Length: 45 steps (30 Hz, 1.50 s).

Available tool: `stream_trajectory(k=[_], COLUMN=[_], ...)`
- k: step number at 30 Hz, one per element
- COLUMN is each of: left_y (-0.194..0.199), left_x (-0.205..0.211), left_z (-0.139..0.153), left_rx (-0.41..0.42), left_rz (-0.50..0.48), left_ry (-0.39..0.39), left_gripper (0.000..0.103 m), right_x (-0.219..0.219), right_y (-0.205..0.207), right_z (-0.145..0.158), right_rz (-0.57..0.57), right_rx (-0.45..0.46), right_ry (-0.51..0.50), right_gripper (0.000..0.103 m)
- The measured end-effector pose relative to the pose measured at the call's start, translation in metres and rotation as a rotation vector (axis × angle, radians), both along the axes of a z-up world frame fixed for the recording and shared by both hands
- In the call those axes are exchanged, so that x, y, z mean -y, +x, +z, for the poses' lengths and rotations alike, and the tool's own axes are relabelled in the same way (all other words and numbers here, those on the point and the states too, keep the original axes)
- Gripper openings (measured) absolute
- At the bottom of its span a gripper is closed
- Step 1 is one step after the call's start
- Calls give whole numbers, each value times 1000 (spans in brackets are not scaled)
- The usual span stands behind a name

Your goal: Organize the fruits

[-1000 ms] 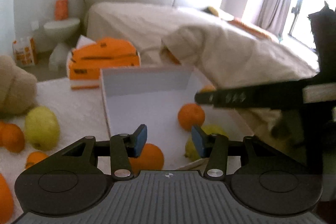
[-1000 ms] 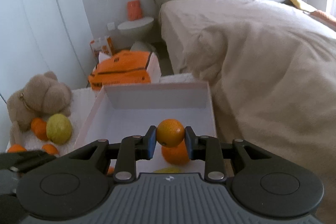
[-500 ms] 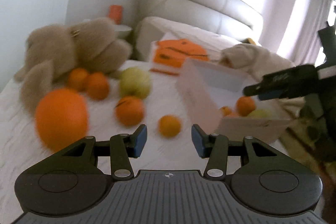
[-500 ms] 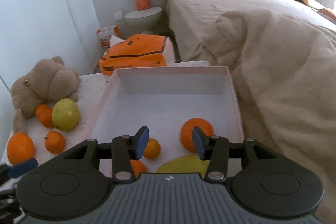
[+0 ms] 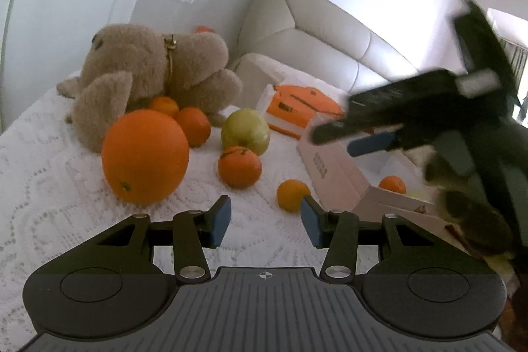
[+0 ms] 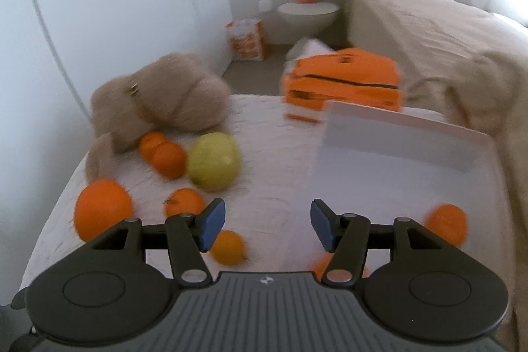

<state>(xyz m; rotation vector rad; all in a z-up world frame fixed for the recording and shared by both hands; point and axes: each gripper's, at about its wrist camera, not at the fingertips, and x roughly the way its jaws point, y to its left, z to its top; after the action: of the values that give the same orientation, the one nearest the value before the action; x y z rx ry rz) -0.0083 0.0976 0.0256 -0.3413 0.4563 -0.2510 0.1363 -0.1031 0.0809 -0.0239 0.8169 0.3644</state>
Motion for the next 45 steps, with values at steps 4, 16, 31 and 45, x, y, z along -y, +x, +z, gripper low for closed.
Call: stream_trajectory(k=[4, 16, 31, 45], left_y=[-4, 0, 8, 9], left_x=[-4, -22, -18, -9], left_z=[-2, -9, -11, -11], left_rx=[5, -34, -55, -67], left_rz=[20, 92, 79, 72], left_ry=[-11, -84, -37, 20], left_gripper=[51, 51, 51, 51], right_x=[-39, -111, -56, 48], right_y=[23, 92, 0, -104], right_z=[1, -39, 15, -53], right_rz=[14, 31, 87, -120], right_rx=[13, -126, -48, -32], right_ry=[-44, -170, 36, 38], right_gripper=[77, 71, 59, 60])
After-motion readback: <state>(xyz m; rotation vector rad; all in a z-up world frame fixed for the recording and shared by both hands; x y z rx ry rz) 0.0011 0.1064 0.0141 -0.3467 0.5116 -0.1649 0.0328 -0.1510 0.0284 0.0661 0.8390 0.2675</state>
